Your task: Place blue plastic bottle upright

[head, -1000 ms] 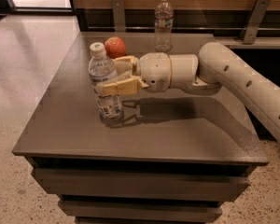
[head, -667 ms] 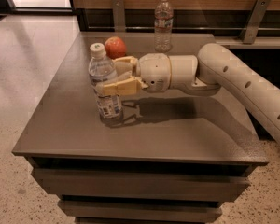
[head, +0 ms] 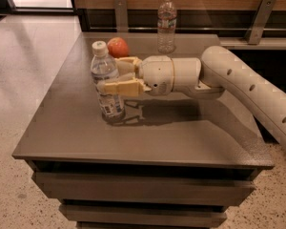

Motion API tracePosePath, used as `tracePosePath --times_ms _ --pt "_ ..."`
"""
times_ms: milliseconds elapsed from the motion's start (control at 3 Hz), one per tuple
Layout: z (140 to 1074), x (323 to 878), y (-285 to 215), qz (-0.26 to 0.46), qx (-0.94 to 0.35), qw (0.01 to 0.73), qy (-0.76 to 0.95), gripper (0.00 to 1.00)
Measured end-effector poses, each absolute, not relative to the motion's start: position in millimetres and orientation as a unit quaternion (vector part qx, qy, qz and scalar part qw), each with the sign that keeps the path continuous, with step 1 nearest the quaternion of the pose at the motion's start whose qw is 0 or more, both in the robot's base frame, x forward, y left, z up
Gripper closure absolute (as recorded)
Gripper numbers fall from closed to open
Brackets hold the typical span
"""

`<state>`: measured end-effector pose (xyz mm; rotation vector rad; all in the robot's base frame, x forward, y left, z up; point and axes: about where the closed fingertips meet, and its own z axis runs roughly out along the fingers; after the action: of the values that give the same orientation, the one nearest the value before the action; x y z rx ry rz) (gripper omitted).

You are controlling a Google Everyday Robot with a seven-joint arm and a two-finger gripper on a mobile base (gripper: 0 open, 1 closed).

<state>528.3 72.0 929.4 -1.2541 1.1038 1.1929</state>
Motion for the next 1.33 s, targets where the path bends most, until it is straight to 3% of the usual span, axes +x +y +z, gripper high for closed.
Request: tracePosePath --times_ms 333,1333 --pt "928.2 527.5 71.5 0.498 -0.522 0.518 0.460 0.00" --pt "924.4 536.8 46.1 0.469 -0.541 0.508 0.480 0.00"
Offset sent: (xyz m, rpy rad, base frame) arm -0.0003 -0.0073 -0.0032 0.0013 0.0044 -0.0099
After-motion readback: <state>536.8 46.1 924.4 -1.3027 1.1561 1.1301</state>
